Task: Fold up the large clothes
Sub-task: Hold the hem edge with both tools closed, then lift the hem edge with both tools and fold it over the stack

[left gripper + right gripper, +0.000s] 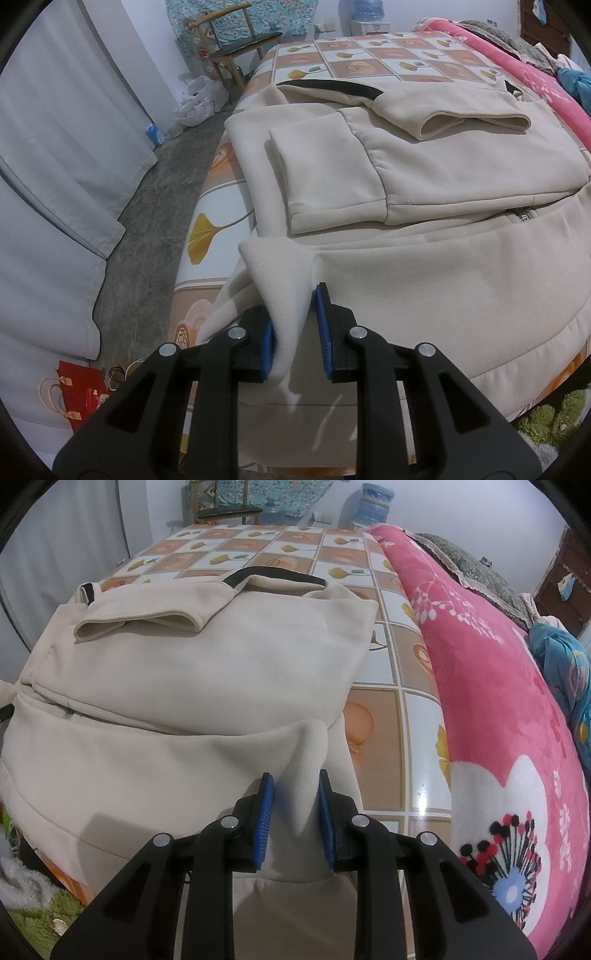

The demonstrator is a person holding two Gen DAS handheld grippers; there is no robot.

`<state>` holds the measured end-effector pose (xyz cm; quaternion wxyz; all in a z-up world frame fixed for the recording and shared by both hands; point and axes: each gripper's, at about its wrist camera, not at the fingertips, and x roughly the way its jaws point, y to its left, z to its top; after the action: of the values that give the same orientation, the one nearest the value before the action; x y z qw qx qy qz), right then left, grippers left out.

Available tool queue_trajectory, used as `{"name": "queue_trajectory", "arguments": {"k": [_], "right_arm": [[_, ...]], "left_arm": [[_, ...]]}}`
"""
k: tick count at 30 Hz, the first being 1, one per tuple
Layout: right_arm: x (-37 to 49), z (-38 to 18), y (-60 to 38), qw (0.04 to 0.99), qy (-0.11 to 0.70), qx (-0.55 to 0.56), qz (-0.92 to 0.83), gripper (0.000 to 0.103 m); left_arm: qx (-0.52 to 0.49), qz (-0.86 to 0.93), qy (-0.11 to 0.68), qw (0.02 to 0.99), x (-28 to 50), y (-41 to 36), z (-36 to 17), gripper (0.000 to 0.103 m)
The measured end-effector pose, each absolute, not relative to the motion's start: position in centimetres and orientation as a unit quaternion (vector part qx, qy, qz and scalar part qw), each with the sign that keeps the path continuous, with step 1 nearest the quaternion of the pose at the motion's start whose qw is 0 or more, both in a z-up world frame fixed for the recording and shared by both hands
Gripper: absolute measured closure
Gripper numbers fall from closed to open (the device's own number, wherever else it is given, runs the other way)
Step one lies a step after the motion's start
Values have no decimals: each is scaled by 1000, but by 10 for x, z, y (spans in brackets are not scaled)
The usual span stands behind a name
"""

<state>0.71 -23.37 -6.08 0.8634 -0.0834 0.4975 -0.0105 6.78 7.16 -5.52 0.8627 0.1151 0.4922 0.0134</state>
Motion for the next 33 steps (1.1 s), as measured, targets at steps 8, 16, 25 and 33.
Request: {"name": "queue_trajectory", "arguments": {"k": [8, 16, 25, 33], "right_arm": [[4, -57, -231, 865, 492, -92, -17, 92], [-28, -23, -229, 887, 455, -73, -18, 97], [-73, 44, -232, 929, 367, -33, -26, 97], [-19, 83, -237, 950, 307, -50, -14, 97]], "left_arm": [[107, 15, 485, 868, 67, 75, -54, 84], [63, -18, 415, 907, 26, 93, -16, 98], [11, -59, 317, 947, -24, 111, 57, 98], [12, -81, 265, 961, 48, 113, 88, 98]]}}
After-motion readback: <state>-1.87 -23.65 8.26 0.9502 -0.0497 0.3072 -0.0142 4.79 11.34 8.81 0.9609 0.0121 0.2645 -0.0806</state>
